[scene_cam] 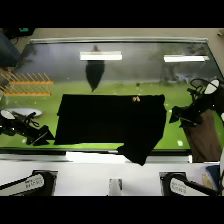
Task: Fold the shirts.
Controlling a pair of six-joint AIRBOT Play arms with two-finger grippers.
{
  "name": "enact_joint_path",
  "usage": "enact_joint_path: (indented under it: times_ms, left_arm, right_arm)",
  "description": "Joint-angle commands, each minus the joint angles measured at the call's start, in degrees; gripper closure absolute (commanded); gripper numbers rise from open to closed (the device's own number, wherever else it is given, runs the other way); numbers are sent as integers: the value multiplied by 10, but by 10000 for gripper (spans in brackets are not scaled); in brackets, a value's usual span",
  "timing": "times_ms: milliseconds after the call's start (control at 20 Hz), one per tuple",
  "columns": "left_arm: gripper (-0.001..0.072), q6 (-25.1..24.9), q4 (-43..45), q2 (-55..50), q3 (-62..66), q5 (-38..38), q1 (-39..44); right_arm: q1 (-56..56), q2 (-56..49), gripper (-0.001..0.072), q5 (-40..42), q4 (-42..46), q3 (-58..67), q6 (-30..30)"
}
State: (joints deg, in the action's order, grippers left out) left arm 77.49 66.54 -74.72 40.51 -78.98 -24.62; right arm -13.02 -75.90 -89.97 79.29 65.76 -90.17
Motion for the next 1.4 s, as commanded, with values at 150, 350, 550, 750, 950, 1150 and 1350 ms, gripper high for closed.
enact_joint_path:
  times_ms: [150,350,550,750,950,1150,1350]
  left_arm:
    - [243,-7,-69,16,-55,63,3]
    - [534,17,-71,16,-55,101,28]
    - [669,18,-71,18,-54,105,41]
    - [669,11,-71,22,-54,105,41]
    - [669,12,-71,23,-54,104,41]
    - [670,12,-71,24,-54,98,41]
    - [670,12,-71,34,-54,97,41]
  right_arm:
    - [-3,35,236,20,-12,-37,9]
    - [-3,35,236,13,-12,-37,9]
    - [-3,48,182,10,-30,-68,20]
    - [-2,95,168,58,-97,-220,23]
    - [-2,105,237,155,-144,-322,17]
    - [-2,105,343,229,-184,-362,17]
    - [-2,86,344,243,-204,-367,20]
